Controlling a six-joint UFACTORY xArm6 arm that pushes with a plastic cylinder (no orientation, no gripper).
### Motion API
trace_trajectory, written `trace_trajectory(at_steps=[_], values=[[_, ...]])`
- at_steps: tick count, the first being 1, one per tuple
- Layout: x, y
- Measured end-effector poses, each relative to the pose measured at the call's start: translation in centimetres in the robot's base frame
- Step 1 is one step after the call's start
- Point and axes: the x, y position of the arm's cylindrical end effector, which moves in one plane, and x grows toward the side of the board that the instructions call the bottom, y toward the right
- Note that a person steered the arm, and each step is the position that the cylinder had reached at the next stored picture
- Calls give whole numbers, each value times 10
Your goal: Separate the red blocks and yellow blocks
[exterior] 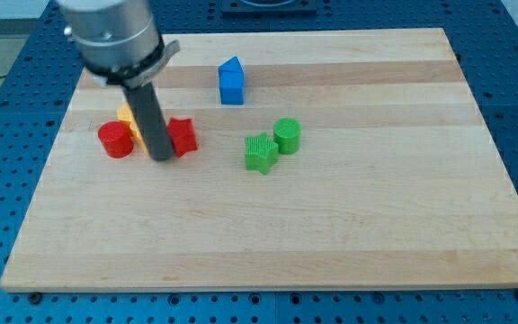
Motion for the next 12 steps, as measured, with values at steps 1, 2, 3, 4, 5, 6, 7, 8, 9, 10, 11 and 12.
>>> trace_trajectory(at_steps=[1, 2, 3, 4, 5, 6, 7, 8, 9, 10, 11, 12], values=[[-36, -45], [25, -8], [37, -35], [70, -91], [28, -122], [2, -107], [-28, -69], [-76, -63], [-85, -63], [-31, -109], [13, -85], [9, -30]])
